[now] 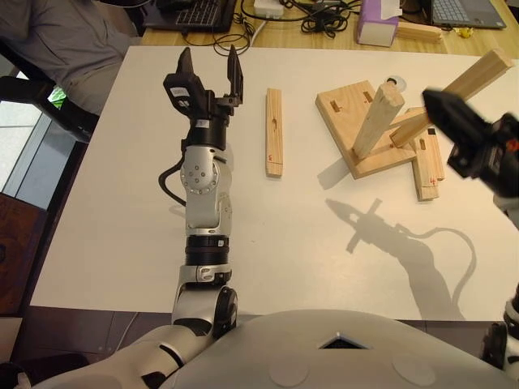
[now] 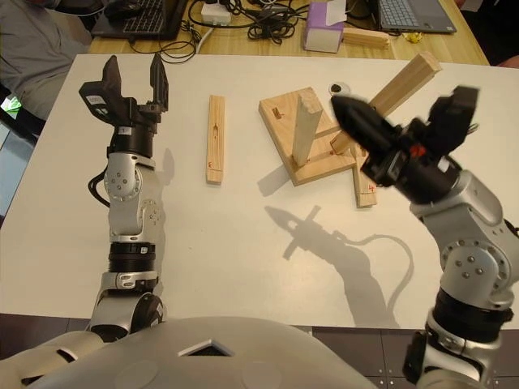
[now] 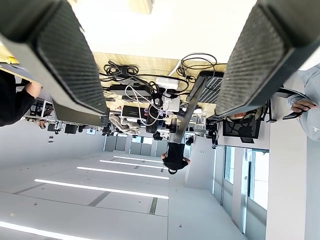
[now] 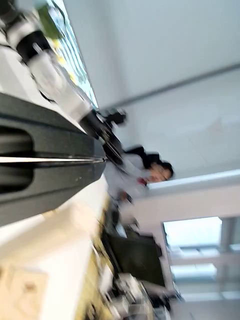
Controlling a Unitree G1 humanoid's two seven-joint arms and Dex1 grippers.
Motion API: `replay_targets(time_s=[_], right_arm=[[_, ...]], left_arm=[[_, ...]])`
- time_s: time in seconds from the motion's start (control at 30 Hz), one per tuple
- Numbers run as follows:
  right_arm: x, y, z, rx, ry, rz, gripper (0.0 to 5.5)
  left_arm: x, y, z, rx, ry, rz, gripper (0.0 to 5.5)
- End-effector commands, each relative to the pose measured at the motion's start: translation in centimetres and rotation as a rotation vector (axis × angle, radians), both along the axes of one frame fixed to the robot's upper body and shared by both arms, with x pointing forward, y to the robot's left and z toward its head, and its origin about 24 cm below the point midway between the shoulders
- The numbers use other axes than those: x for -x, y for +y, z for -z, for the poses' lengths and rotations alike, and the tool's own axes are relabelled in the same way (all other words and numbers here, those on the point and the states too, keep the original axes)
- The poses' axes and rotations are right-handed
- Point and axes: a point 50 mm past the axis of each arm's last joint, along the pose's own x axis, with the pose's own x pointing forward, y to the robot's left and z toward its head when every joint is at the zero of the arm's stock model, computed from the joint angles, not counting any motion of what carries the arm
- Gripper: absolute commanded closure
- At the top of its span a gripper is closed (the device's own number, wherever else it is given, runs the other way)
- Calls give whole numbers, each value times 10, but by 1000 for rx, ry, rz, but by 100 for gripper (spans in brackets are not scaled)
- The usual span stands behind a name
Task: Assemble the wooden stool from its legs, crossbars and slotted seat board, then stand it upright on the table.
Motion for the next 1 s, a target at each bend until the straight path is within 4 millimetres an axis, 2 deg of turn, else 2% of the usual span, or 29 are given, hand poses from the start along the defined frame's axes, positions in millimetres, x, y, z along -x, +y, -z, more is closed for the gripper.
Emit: replay_targets(time_s=[0.03,0.13,0.23,0.3,0.53,0.73,0.8,0.9,1.0], right_arm=[[10,4,28,169,117,-86,546],[10,8,58,335,146,-74,546],[8,27,96,474,158,-116,546],[-5,38,111,485,140,-59,546],[-58,86,124,399,27,205,546],[-76,119,138,439,-56,357,546],[-81,117,141,492,-108,478,546],[-94,88,139,548,-143,721,546],[-98,57,138,599,-160,891,546]], left_arm=[[-3,0,-2,-10,-4,11,152],[-4,-1,-1,-12,-1,20,152],[-5,-1,0,-11,4,24,152],[-5,-1,1,-9,8,23,152],[-6,-4,4,0,17,30,152],[-6,-6,6,7,22,32,152],[-5,-7,7,8,26,32,152],[-5,-5,8,7,29,26,152],[-5,-4,9,5,31,22,152]])
